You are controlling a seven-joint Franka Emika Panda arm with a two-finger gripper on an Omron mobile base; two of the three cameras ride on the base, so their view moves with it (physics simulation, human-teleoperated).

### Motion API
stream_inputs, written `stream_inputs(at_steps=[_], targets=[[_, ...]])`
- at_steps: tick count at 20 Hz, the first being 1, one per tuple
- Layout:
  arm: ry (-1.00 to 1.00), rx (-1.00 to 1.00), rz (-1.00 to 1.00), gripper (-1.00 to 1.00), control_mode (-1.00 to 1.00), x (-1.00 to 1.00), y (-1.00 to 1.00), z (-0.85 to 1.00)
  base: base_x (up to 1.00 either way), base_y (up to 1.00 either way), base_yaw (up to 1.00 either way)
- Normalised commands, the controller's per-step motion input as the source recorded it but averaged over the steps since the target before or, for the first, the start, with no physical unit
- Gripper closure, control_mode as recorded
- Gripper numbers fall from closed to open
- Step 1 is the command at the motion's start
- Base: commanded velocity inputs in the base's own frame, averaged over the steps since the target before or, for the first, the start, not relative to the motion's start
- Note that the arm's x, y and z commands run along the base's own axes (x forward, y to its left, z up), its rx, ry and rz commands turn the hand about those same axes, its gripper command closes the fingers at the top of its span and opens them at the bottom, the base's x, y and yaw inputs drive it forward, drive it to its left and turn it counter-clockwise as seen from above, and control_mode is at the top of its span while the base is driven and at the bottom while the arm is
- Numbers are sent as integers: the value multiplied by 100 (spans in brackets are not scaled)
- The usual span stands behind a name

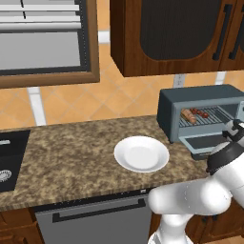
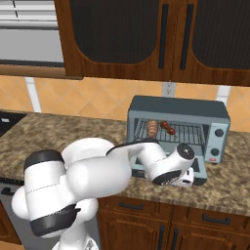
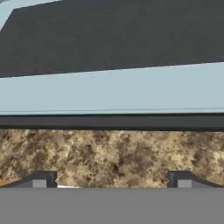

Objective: Pick up the kebab skewer and baguette bread, and place them inside the toaster oven. Close the toaster oven door and start by setting the timer.

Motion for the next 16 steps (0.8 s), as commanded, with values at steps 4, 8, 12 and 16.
stream_inputs(at_steps=[4, 8, 12, 16], targets=[[3, -3, 15, -100, -100, 6, 5, -50, 0, 0, 0], [0, -5, 0, -100, -100, 37, 4, -43, 0, 0, 0], [0, -12, 0, -100, -100, 32, 16, -21, 0, 0, 0], [0, -13, 0, -100, -100, 1, 0, -25, 0, 0, 0]])
